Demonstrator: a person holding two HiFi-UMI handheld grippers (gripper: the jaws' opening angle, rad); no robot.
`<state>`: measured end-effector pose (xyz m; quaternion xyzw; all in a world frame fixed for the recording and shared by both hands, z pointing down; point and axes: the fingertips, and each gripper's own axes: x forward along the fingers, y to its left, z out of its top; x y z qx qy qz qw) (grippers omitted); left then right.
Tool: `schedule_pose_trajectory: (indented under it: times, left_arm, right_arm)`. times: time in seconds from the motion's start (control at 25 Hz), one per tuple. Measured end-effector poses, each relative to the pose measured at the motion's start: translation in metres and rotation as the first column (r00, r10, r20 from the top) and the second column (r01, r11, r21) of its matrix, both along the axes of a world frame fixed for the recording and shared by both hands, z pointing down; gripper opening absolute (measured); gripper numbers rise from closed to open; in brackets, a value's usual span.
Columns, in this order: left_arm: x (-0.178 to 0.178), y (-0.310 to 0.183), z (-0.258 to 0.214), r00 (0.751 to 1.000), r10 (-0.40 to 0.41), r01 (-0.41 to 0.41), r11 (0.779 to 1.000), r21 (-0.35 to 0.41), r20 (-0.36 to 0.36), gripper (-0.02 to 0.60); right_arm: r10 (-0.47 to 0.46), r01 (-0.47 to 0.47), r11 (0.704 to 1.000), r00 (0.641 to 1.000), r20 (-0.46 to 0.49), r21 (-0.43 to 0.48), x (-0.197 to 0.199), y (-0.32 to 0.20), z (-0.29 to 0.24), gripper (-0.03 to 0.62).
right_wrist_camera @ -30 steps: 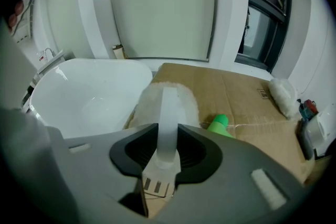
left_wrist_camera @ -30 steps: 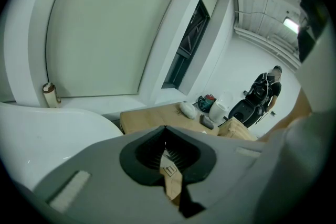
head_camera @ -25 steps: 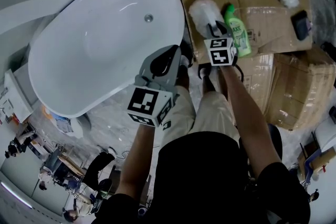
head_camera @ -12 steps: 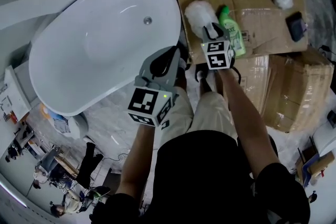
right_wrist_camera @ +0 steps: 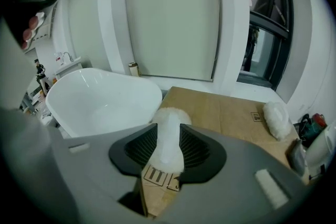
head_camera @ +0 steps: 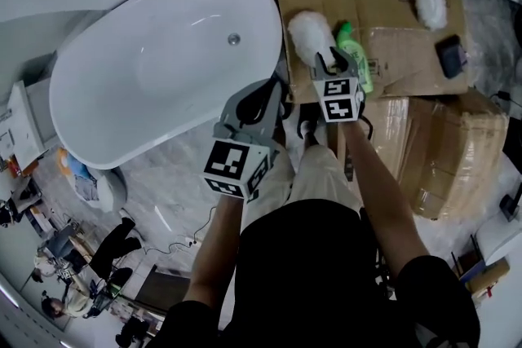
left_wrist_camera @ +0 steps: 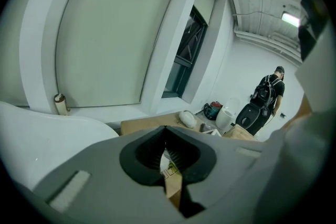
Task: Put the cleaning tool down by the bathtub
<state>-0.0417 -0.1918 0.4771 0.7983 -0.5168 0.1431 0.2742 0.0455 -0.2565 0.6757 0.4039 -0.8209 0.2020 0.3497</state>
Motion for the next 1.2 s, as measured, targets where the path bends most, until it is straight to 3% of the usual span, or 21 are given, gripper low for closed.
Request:
schedule_pose_trajectory:
  times: [0.48,1.2]
  left_arm:
    - [-0.003,0.028,-0.02,1.0,-0.017,0.018,0.999,0.03,-0.01,-0.002]
    - [-0.02,0.095,-0.056,0.989,0.147,-0.142,0.983,0.117,-0.033,-0.002]
  right_arm:
    - [-0.018,0.018,0.997,1.0,0.0,0.07,0.008,0.034,-0.046,0.114]
    - [0.091,-0.1,0.969,0.994,0.052,0.225,0.0,0.123,-0.166,0.095]
